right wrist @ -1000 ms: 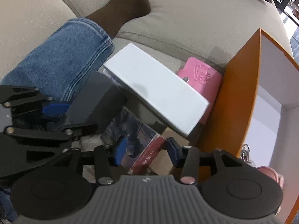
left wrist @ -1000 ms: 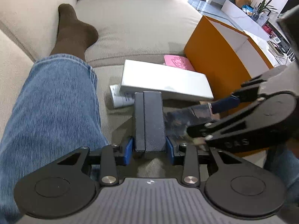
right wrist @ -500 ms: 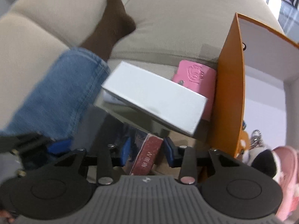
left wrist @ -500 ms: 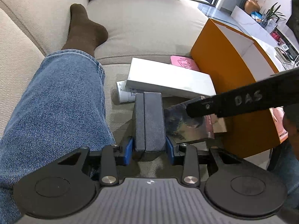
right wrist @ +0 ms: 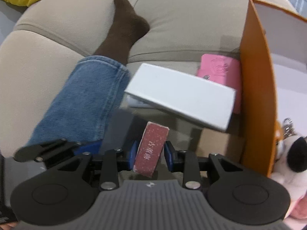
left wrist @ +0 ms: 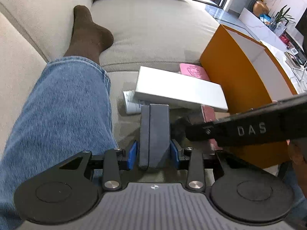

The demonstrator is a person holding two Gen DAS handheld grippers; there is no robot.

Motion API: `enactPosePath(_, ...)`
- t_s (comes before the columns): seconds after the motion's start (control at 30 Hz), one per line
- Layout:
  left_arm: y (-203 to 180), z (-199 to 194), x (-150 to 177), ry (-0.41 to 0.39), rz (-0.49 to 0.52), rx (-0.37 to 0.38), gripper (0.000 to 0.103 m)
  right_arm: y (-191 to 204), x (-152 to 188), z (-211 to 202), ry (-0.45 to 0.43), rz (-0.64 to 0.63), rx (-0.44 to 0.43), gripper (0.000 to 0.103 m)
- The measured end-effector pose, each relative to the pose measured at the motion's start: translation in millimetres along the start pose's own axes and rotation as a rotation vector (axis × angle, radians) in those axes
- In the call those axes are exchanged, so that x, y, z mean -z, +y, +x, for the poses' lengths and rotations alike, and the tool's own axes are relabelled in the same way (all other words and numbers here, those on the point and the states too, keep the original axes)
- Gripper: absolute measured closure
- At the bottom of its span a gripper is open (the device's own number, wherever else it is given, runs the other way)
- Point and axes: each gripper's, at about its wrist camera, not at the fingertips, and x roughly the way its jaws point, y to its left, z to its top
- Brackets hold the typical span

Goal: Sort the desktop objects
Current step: 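Lift and carry both boxes over the orange box with both grippers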

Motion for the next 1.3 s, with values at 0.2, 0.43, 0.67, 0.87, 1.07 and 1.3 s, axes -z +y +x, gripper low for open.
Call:
enactPosePath(0.2,-2,4,-4,0.017,0.003,-0.001,0.064,-8,-1,-5,-0.008,-0.008,-0.013,0.076)
enactPosePath(0.43,-8,-36,-6,-0.061,-0.018,0.001,0.064,-7,5,-32,-0.057,-0.059,-0.057,0.079)
enactPosePath(0.67,-43,-87,-24,-0.164,0.027,0.064,0.064,-18,15,-100,-0.196,-0.092,-0.094,0.079)
enactPosePath(0.87,-86,-92,-56,-0.18,0.045,0.178,0.064,-57,19,-167,-0.343,-0.059,-0.047,0.079)
enactPosePath(1.07,-146,-53,-91,-0.113,0.092,0.249,0.064,-113,16,-198,-0.409,0.005,0.083,0.079)
enactPosePath(1.3,-191,20,-121,0.009,0.09,0.245,0.064,-182,0,-161,-0.341,0.069,0.223,0.079)
